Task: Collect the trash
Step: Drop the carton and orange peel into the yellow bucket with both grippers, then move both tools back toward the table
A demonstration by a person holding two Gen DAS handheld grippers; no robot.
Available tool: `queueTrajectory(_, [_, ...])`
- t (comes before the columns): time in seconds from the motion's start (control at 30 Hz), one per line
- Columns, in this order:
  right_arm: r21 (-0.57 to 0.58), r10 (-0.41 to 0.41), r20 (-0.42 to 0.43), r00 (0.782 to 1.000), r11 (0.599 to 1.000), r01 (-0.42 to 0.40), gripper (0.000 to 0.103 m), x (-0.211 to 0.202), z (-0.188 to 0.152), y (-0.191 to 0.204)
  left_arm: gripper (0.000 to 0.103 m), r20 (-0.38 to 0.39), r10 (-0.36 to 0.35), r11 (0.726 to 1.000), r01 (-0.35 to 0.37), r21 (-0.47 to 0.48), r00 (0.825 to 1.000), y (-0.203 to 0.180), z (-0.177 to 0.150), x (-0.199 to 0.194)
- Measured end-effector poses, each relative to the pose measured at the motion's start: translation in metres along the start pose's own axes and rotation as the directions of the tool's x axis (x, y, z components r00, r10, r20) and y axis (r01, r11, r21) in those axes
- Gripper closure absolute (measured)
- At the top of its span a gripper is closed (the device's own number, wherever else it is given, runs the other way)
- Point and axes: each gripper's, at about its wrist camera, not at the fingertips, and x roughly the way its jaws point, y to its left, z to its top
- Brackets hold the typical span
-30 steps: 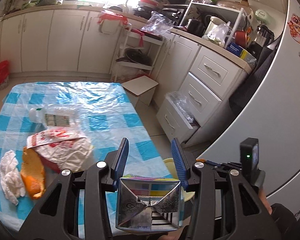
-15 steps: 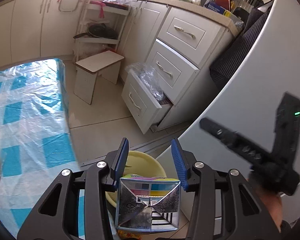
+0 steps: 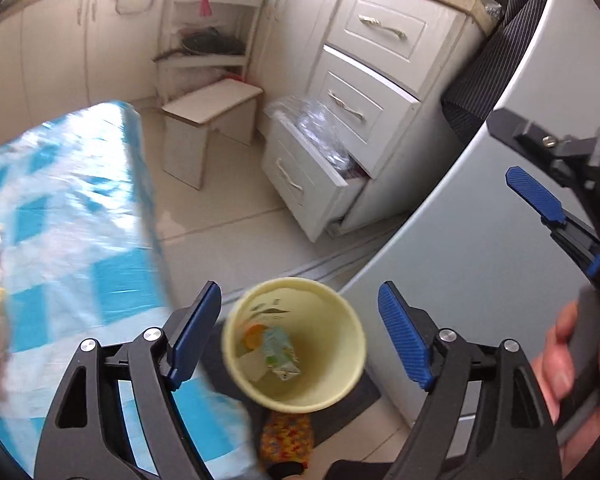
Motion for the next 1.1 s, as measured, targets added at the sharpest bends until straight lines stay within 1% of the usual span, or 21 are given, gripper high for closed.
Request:
queueTrajectory(0.03, [-0.008,0.002,0.002,1.0,1.0,-0.002,0.026,-0.001,0.0,0.005,0.02,0.02,0.028,1.0,-0.028,0.011,0.999,0.01,-0.002,-0.015])
queueTrajectory(0.1, [-0.031,0.011,0.01,1.0,0.999,-0.011,0.021,-0.005,0.0,0.017,0.017,0.073,0.109,0.993,-0.112,0.029,0.991,0.033,-0.007,-0.051])
queueTrajectory(0.17, [-0.056,0.036,0.026,0.999,0.998,-0.035,0.017,-0.01,-0.001,0.032,0.014,0.128,0.19,0.981,-0.195,0.027,0.973,0.062,-0.011,-0.089])
queueTrajectory(0.23, [-0.086,0.064,0.05,0.997,0.994,-0.06,0.013,-0.018,-0.003,0.051,0.01,0.18,0.265,0.963,-0.27,0.004,0.947,0.093,-0.015,-0.128])
queueTrajectory(0.3, [-0.123,0.098,0.081,0.992,0.989,-0.088,0.012,-0.026,-0.005,0.072,0.008,0.222,0.343,0.938,-0.347,-0.024,0.913,0.127,-0.022,-0.168])
queueTrajectory(0.37, [-0.171,0.126,0.109,0.986,0.98,-0.106,0.011,-0.035,-0.009,0.092,0.008,0.243,0.413,0.909,-0.413,-0.052,0.878,0.16,-0.029,-0.202])
queueTrajectory(0.43, [-0.219,0.148,0.129,0.981,0.969,-0.117,0.01,-0.04,-0.016,0.113,0.008,0.25,0.47,0.882,-0.464,-0.087,0.847,0.191,-0.04,-0.232])
queueTrajectory(0.5, [-0.24,0.178,0.13,0.975,0.96,-0.143,0.009,-0.045,-0.024,0.127,0.008,0.251,0.515,0.857,-0.499,-0.128,0.819,0.221,-0.052,-0.255])
queueTrajectory(0.53, [-0.241,0.19,0.126,0.974,0.958,-0.155,0.009,-0.047,-0.027,0.131,0.008,0.247,0.536,0.844,-0.512,-0.159,0.807,0.238,-0.059,-0.265])
queueTrajectory(0.57, [-0.243,0.197,0.119,0.973,0.956,-0.164,0.009,-0.048,-0.031,0.135,0.008,0.242,0.55,0.835,-0.516,-0.191,0.8,0.252,-0.065,-0.273])
queueTrajectory(0.6, [-0.248,0.198,0.111,0.974,0.954,-0.166,0.009,-0.049,-0.035,0.139,0.008,0.237,0.558,0.828,-0.514,-0.226,0.795,0.266,-0.072,-0.28])
queueTrajectory(0.63, [-0.253,0.198,0.107,0.974,0.953,-0.166,0.009,-0.05,-0.039,0.144,0.008,0.228,0.561,0.822,-0.502,-0.267,0.796,0.281,-0.079,-0.286])
queueTrajectory(0.73, [-0.268,0.197,0.111,0.974,0.95,-0.162,0.008,-0.051,-0.045,0.158,0.008,0.202,0.55,0.812,-0.462,-0.357,0.81,0.308,-0.091,-0.294])
queueTrajectory(0.77, [-0.273,0.195,0.107,0.975,0.949,-0.16,0.008,-0.047,-0.046,0.162,0.008,0.207,0.545,0.812,-0.452,-0.369,0.812,0.31,-0.094,-0.296])
queueTrajectory(0.83, [-0.288,0.186,0.088,0.979,0.945,-0.154,0.008,-0.039,-0.05,0.17,0.008,0.216,0.546,0.813,-0.45,-0.368,0.809,0.305,-0.098,-0.294])
queueTrajectory(0.97, [-0.296,0.172,0.058,0.983,0.944,-0.148,0.008,-0.027,-0.057,0.178,0.008,0.208,0.549,0.816,-0.466,-0.341,0.809,0.299,-0.1,-0.286])
queueTrajectory(1.1, [-0.309,0.159,0.05,0.986,0.941,-0.136,0.008,-0.026,-0.064,0.18,0.008,0.211,0.564,0.812,-0.49,-0.316,0.798,0.292,-0.1,-0.283])
